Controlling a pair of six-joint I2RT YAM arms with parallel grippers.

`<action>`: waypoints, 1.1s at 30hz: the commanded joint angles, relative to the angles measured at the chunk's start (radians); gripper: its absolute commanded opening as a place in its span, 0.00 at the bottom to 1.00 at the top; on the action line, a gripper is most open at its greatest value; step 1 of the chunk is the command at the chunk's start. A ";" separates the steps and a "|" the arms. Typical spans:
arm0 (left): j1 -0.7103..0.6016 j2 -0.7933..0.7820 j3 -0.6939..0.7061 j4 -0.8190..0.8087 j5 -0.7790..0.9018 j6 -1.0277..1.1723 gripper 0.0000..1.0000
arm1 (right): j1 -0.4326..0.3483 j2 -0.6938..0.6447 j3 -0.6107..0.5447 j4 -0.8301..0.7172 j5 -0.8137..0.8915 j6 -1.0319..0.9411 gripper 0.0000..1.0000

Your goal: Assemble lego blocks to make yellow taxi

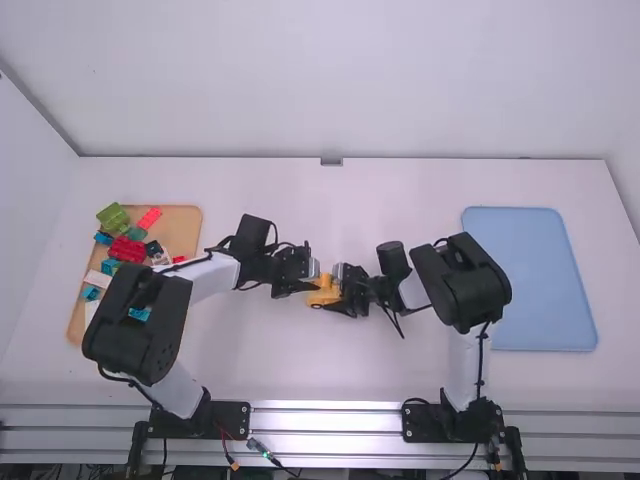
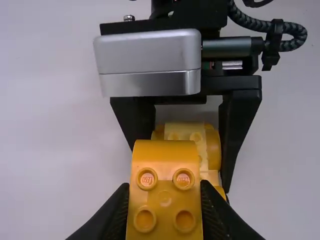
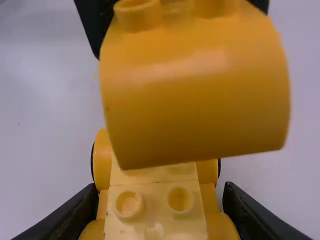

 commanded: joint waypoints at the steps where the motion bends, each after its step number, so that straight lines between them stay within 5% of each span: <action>1: -0.019 0.017 -0.014 -0.004 0.023 -0.020 0.02 | -0.002 0.009 0.012 -0.008 -0.029 -0.028 0.58; 22: -0.075 0.145 -0.016 0.115 0.042 -0.099 0.02 | 0.001 0.009 0.013 -0.007 -0.029 -0.033 0.58; 33: -0.079 0.146 -0.016 0.039 -0.007 -0.098 0.02 | -0.003 0.009 0.013 -0.006 -0.029 -0.033 0.58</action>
